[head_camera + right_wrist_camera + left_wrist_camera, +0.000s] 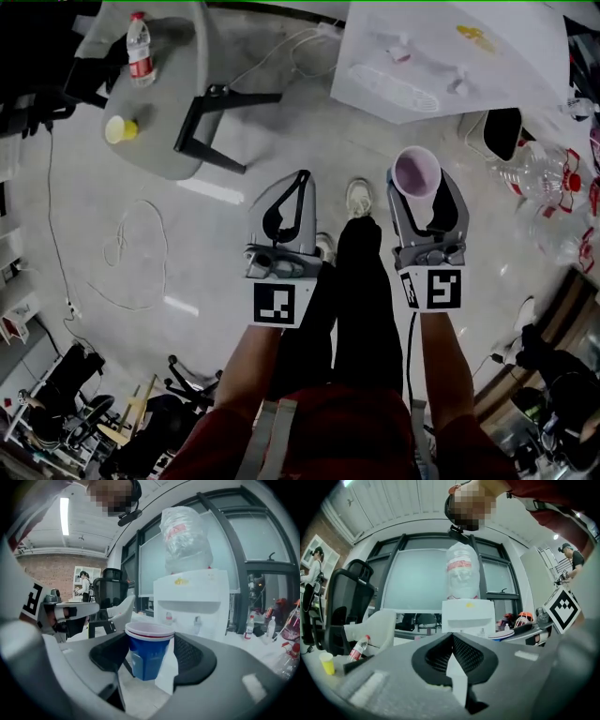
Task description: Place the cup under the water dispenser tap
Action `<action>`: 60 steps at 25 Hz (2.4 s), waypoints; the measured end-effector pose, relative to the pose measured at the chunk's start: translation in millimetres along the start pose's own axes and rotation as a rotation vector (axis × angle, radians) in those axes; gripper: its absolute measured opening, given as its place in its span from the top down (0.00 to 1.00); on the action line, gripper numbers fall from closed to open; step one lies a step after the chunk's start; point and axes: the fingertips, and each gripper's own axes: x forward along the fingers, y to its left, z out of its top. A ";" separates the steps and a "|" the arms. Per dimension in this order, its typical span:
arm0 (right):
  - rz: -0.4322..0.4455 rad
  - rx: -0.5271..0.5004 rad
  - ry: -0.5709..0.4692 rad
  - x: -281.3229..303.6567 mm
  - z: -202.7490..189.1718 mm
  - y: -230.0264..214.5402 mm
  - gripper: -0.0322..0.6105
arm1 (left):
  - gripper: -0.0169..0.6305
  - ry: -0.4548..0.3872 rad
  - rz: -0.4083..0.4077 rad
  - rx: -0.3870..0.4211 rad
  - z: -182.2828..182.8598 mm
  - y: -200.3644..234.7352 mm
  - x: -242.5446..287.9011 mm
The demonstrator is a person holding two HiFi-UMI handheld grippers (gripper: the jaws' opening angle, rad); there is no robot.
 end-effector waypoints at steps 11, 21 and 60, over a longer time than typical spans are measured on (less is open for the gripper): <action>0.032 0.017 0.078 48.1 -127.2 -15.2 0.50 | 0.98 0.115 -0.012 -0.021 -138.5 -13.0 37.9; 0.053 0.041 0.107 68.9 -180.4 -23.9 0.50 | 0.98 0.153 0.007 -0.044 -191.6 -24.0 62.7; -0.113 -0.101 -0.112 210.1 -138.5 -77.2 0.49 | 0.98 0.182 -0.027 -0.051 -207.1 -33.7 82.8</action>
